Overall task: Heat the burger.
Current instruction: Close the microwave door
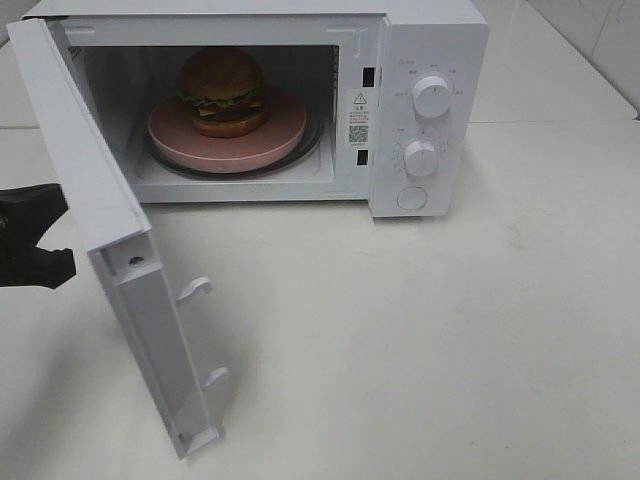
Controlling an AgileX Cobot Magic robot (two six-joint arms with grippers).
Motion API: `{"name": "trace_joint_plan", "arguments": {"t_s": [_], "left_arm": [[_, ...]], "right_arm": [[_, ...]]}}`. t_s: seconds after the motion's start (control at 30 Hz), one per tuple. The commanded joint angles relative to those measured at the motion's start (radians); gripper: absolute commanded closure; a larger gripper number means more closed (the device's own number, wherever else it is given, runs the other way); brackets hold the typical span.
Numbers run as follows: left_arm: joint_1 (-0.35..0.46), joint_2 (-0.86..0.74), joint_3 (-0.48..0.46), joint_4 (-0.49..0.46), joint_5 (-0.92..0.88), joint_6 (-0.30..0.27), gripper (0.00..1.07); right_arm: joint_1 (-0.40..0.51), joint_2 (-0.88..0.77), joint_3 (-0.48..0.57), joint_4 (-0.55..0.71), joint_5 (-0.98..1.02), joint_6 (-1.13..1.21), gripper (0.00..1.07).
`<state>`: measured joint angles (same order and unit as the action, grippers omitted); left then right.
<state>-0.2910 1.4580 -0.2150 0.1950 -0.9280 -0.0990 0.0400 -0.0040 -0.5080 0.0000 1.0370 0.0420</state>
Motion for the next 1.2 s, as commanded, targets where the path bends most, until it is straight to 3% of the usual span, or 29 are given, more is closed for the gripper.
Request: {"name": "trace_joint_plan", "arguments": {"t_s": [0.03,0.27,0.63,0.97,1.07,1.13,1.2], "left_arm": [[-0.042,0.024,-0.005,-0.048,-0.047,0.005,1.07],[-0.117,0.062,-0.017,-0.123,-0.072,0.029,1.07],[-0.230,0.131,-0.169,-0.204,-0.022,0.031,1.07],[-0.350,0.234,-0.384,-0.330,0.087,0.124,1.07],[-0.359,0.246,-0.401,-0.338,0.092,0.129,1.07],[-0.395,0.287,-0.481,-0.401,0.127,0.169,1.07],[-0.403,0.296,-0.503,-0.420,0.138,0.181,1.07]], "right_arm": [[0.002,-0.026,0.002,0.000,-0.004,0.004,0.31],[0.002,-0.026,0.002,0.000,-0.004,0.004,0.31],[0.002,-0.026,0.002,0.000,-0.004,0.004,0.31],[0.002,-0.026,0.002,0.000,-0.004,0.004,0.31],[0.002,-0.026,0.002,0.000,-0.004,0.004,0.31],[0.002,-0.026,0.002,0.000,-0.004,0.004,0.31],[0.002,-0.026,0.002,0.000,-0.004,0.004,0.31]]}}
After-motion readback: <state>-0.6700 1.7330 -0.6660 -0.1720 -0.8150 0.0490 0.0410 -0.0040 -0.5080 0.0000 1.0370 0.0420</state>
